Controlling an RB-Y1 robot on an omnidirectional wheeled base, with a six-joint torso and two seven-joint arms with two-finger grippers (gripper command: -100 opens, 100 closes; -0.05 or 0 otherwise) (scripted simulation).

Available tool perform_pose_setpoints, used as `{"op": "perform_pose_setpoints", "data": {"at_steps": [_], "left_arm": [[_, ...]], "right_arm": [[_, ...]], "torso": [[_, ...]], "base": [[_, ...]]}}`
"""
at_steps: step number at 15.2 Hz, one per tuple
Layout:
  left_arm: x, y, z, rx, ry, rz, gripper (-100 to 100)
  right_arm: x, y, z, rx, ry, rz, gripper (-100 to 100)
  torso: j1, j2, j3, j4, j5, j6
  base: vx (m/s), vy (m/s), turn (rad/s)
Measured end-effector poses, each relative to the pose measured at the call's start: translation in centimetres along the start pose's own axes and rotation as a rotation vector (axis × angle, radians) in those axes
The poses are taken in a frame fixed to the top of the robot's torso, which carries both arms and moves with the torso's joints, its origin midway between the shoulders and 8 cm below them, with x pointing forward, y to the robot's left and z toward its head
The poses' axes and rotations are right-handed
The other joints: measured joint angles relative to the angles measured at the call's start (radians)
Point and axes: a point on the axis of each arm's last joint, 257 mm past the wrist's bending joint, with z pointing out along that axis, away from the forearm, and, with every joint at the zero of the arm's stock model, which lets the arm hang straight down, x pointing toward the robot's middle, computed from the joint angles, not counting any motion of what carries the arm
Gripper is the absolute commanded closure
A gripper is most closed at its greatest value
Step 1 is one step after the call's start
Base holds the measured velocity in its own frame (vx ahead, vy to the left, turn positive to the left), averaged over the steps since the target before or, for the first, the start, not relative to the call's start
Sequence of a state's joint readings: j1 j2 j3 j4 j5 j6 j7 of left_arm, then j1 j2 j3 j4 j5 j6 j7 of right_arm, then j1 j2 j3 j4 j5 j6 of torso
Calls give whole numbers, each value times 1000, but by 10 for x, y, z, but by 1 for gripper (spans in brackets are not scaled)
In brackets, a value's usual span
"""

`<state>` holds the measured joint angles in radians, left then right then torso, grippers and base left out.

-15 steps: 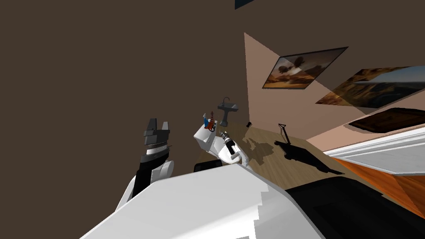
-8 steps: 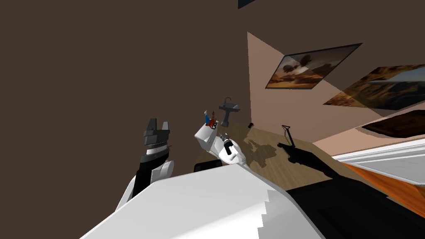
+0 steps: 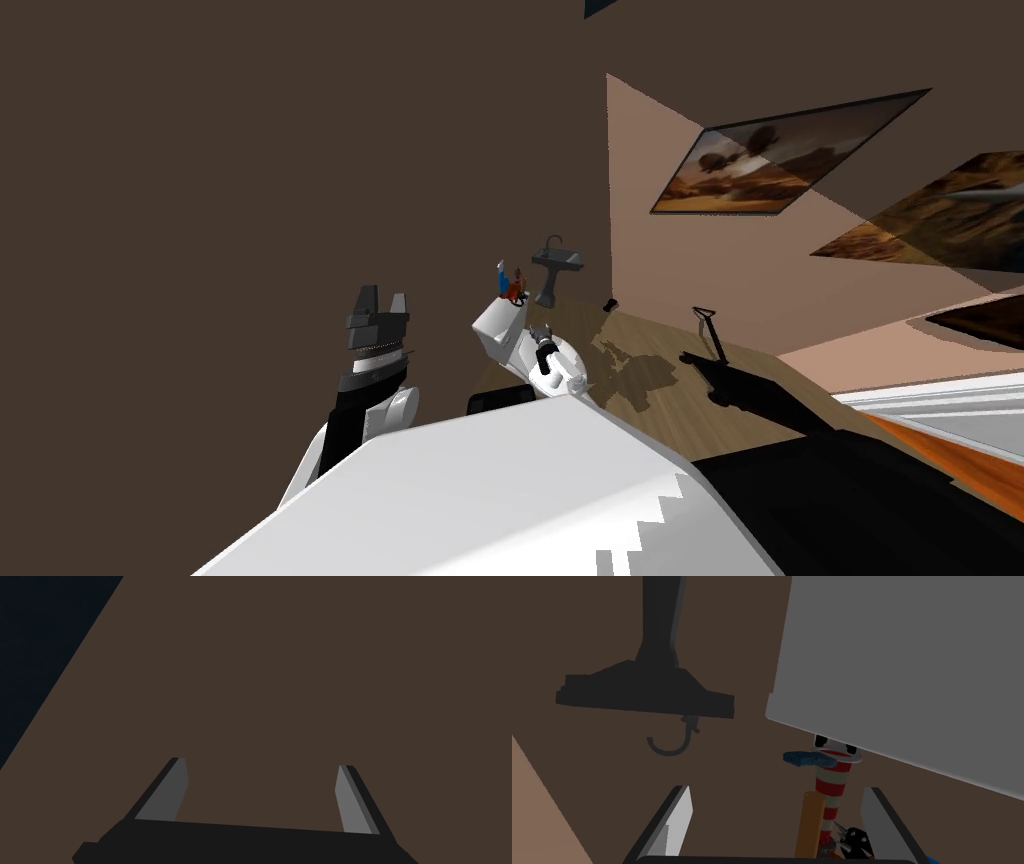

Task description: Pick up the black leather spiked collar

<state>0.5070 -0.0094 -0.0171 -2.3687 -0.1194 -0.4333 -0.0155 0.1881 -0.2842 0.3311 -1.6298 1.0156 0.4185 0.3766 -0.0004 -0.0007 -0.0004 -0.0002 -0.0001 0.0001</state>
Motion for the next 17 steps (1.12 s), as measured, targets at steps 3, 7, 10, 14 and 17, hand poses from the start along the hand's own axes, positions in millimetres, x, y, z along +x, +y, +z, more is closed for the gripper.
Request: {"op": "perform_pose_setpoints", "data": {"at_steps": [3,7,10,14,17], "left_arm": [[0,0,0,0,0,0,0],[0,0,0,0,0,0,0],[0,0,0,0,0,0,0],[0,0,0,0,0,0,0],[0,0,0,0,0,0,0]], "right_arm": [[12,-4,4,40,19,-98,-100],[25,-8,5,87,40,-232,-100],[31,-12,7,124,50,-326,-100],[38,-14,7,168,61,-449,-100],[40,-15,7,199,60,-539,-100]], "torso": [[0,0,0,0,0,0],[0,0,0,0,0,0],[0,0,0,0,0,0],[0,0,0,0,0,0],[0,0,0,0,0,0]], "base": [[2,-9,85],[9,-8,74],[2,-8,77],[4,-10,55],[0,-6,66]]}}
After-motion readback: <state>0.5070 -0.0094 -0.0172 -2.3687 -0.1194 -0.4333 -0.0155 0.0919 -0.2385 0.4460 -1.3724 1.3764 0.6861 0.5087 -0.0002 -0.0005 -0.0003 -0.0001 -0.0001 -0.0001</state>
